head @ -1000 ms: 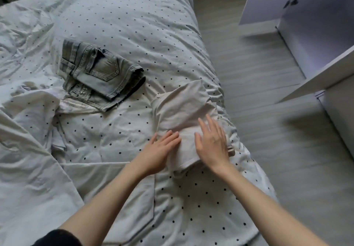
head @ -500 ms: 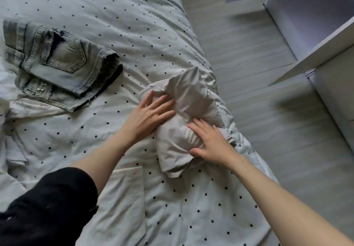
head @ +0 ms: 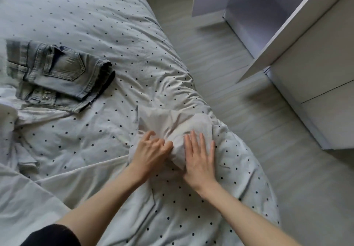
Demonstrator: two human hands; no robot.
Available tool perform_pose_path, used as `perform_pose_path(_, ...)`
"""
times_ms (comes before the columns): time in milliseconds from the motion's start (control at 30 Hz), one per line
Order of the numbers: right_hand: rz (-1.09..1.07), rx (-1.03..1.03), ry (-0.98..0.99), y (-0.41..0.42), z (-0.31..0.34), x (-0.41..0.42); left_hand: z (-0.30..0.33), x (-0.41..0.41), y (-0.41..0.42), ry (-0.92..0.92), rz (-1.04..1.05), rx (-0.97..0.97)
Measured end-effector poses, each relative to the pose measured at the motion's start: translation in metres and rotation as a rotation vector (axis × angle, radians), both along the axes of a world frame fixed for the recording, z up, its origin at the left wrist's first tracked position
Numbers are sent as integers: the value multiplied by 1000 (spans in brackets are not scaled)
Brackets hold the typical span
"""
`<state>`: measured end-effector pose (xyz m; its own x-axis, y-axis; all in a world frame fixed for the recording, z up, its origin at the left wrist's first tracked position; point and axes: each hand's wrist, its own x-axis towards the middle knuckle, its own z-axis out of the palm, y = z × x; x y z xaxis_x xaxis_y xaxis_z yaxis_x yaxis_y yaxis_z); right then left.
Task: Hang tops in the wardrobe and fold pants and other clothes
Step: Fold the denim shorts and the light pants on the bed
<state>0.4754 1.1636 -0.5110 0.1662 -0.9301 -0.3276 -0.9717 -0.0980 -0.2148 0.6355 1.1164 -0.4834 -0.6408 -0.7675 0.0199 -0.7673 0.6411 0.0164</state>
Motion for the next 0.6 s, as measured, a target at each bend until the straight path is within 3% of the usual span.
perform_pose_path(200, -13, -375, -100, 11, 15, -5, 8, 3, 46, -14, 48, -34)
perform_pose_path(333, 29, -344, -66, 29, 26, -7, 0, 14, 66, -60, 84, -2)
perform_pose_path(467, 15, -152, 27, 35, 45, -23, 13, -6, 57, 2, 100, 9)
perform_pose_path(600, -52, -291, 101, 39, 92, -66, 53, -53, 50, 129, 61, 46)
